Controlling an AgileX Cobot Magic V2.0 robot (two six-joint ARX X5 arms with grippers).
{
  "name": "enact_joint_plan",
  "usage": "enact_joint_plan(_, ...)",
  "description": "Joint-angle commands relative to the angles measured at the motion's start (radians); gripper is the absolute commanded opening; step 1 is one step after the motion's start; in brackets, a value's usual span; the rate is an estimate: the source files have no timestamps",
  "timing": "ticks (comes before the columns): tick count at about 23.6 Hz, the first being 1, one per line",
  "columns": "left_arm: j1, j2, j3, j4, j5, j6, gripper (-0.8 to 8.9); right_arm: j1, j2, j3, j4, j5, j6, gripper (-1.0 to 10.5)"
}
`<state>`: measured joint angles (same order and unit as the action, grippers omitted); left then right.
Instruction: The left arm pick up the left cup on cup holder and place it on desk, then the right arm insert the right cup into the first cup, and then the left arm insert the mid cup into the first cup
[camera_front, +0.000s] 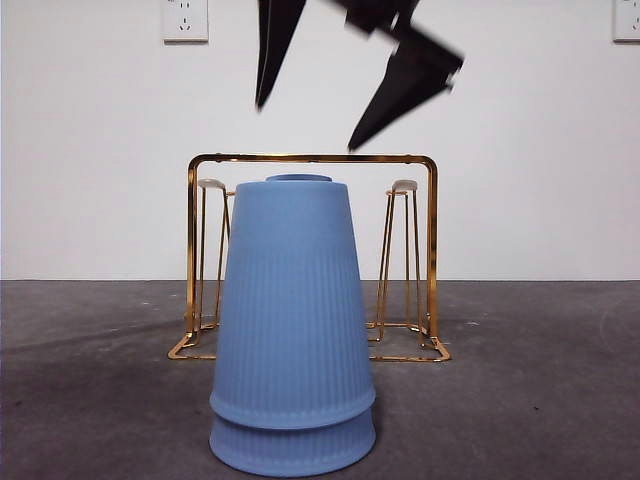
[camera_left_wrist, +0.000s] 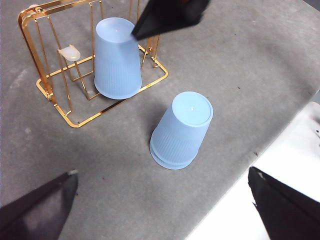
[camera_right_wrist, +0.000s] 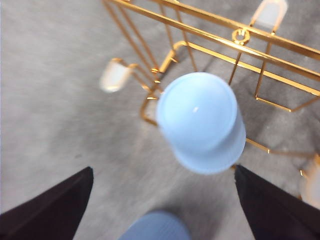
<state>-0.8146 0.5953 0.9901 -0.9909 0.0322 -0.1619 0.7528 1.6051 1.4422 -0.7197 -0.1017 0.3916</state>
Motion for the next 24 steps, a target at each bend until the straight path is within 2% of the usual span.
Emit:
enact_joint_plan(1, -0.010, 0.005, 0.017, 0.010, 0.000, -0.008, 5.91, 0.002, 0.051, 0.025, 0.035, 0.005, -0.039, 4.5)
enact_joint_plan(6, -0.010, 0.005, 0.017, 0.010, 0.000, -0.008, 5.91, -0.003, 0.109, 0.025, 0.104, 0.010, -0.046, 4.5)
enact_joint_plan(13, -0.010, 0.005, 0.017, 0.010, 0.000, -0.009, 5.91, -0.002, 0.142, 0.025, 0.159, 0.105, -0.084, 4.5)
enact_joint_plan(24, -0.010, 0.005, 0.017, 0.010, 0.000, -0.009, 5.91, -0.002, 0.188, 0.025, 0.170, 0.102, -0.116, 4.5)
